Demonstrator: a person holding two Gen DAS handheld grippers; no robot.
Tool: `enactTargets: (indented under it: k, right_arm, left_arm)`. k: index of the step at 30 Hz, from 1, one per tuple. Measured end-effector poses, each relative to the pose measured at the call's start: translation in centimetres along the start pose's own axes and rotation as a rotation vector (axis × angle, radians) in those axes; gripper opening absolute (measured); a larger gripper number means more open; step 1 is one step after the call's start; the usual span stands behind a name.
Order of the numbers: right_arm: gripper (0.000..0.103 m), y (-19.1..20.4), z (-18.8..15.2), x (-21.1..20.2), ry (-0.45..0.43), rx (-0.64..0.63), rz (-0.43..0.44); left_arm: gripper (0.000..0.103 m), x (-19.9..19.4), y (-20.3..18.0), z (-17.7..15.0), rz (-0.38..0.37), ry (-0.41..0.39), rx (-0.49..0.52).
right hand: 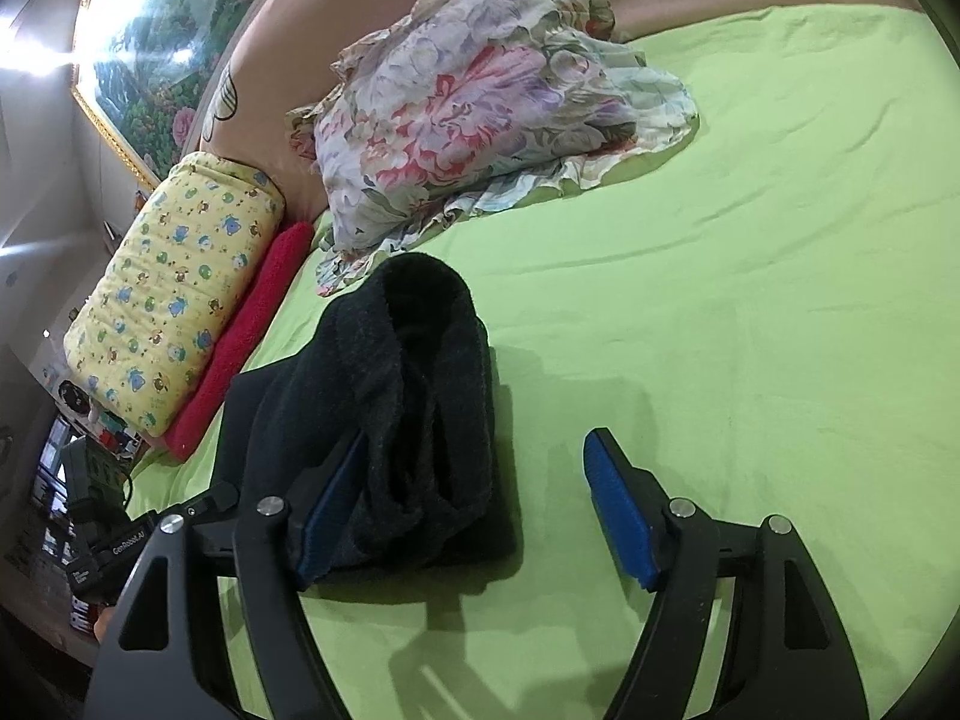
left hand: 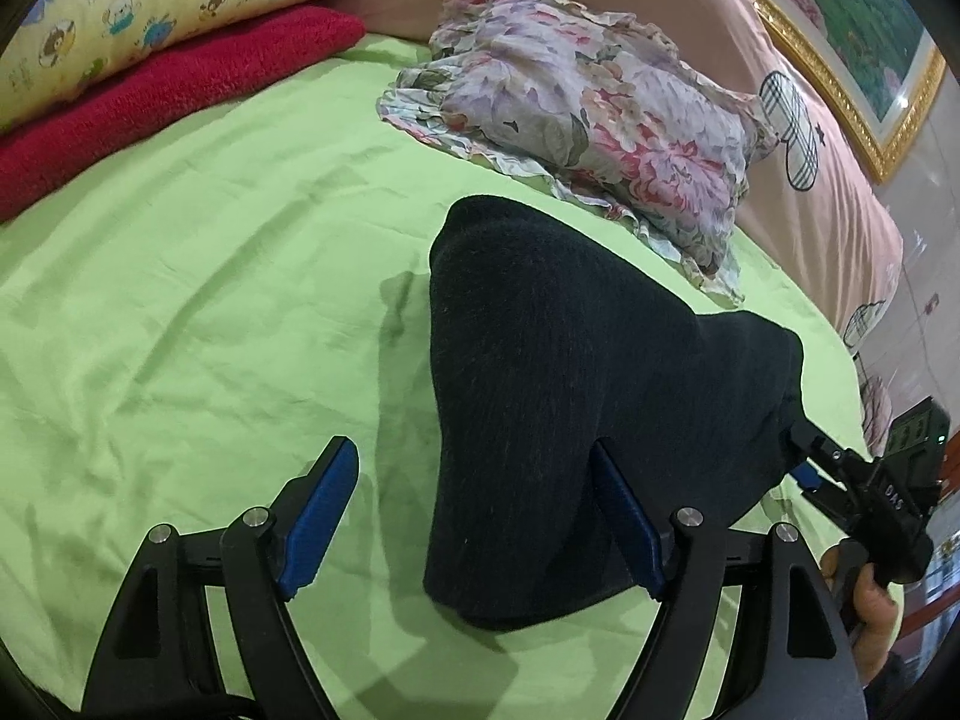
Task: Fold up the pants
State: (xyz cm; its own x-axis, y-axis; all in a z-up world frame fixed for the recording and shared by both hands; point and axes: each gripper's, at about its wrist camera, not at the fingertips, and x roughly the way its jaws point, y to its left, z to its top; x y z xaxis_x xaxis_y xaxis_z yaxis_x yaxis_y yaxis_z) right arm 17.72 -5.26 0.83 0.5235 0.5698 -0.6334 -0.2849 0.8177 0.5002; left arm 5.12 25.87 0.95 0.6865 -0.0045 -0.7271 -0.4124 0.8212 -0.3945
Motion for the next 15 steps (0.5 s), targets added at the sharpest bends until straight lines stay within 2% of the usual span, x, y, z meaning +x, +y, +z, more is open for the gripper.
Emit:
enactTargets:
  k: [9,15]
  right_arm:
    - [0.075,2.4,-1.1,-1.7,-0.01,-0.061,0.023]
    - [0.075,4.7,-2.1,-3.2,-0.021,-0.162,0.027]
  left_arm:
    - [0.08,-2.8,-0.9,-0.9,0.017,-0.039,0.084]
    - [0.083,-4.8,-1.9,-1.9,0.041,-0.075,0.146]
